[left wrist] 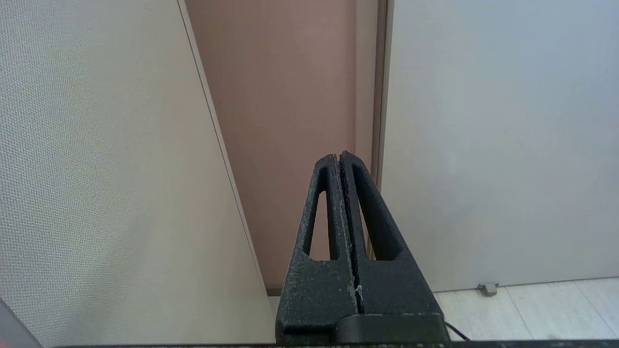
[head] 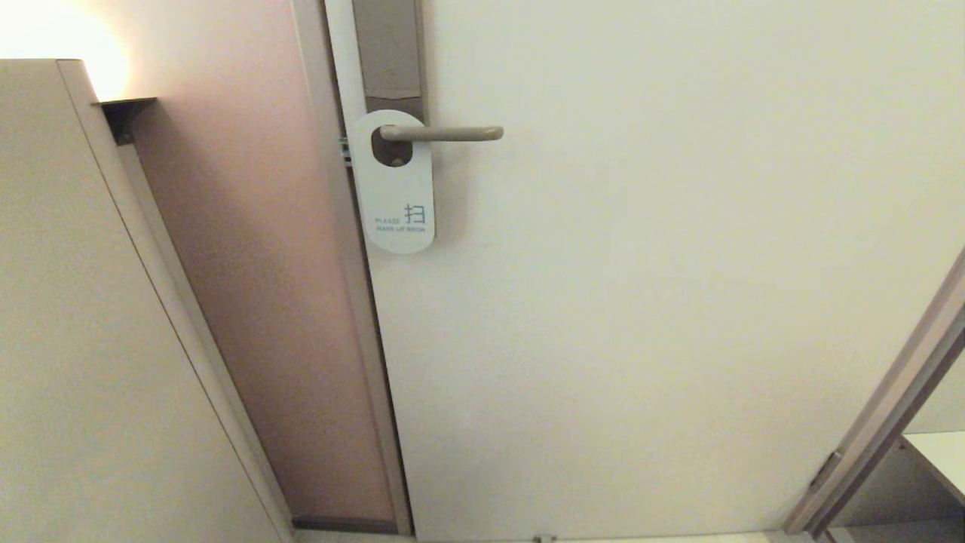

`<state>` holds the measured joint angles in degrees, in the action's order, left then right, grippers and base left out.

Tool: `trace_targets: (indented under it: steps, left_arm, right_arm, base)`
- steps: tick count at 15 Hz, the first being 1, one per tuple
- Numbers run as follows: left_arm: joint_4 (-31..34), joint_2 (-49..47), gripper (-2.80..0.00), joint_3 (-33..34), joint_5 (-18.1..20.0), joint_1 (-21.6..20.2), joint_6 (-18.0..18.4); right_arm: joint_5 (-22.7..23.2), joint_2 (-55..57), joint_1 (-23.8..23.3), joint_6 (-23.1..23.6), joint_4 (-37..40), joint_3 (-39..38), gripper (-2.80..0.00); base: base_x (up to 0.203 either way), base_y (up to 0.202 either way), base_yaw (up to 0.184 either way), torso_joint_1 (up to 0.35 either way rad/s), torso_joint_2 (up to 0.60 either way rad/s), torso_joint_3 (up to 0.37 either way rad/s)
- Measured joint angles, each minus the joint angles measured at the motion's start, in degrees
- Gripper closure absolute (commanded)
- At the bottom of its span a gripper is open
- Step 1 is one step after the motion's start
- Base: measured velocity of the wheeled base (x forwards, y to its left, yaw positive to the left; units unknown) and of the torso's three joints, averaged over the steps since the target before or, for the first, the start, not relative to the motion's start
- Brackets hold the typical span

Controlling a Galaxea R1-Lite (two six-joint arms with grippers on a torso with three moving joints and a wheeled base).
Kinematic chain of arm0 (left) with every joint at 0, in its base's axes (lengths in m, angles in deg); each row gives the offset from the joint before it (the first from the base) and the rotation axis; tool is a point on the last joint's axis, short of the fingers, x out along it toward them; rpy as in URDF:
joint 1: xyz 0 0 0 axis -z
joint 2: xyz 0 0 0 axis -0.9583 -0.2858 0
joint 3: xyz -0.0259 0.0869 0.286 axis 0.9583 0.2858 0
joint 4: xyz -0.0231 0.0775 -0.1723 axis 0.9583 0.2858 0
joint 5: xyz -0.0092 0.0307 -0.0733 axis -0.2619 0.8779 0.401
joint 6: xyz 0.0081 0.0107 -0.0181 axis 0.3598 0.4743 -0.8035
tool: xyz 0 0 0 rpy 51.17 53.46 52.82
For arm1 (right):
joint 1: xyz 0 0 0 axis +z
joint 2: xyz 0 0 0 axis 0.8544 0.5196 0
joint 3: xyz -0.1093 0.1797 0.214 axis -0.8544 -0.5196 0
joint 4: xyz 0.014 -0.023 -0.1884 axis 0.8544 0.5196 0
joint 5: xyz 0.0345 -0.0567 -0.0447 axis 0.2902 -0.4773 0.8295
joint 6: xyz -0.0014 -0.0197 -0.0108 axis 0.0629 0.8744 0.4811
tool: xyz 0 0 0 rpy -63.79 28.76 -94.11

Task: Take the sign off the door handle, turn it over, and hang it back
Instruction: Take down the sign

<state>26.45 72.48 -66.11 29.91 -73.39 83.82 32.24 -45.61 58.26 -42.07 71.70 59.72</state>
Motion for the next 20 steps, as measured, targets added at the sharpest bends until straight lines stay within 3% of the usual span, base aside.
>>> trace_targets:
  steps: [12, 20]
  left_arm:
    - [-2.80, 0.00, 0.00, -0.46, 0.57, 0.00, 2.77]
    - [2.26, -0.02, 0.00, -7.96, 4.94, 0.00, 2.78]
  right_arm:
    - [0.01, 0.01, 0.02, 0.00, 0.00, 0.00, 0.00]
    - [0.02, 0.01, 0.02, 0.02, 0.00, 0.00, 0.00]
  base:
    - [0.000, 0.000, 0.000, 0.000, 0.00, 0.000]
    - [0.000, 0.000, 0.000, 0.000, 0.00, 0.000]
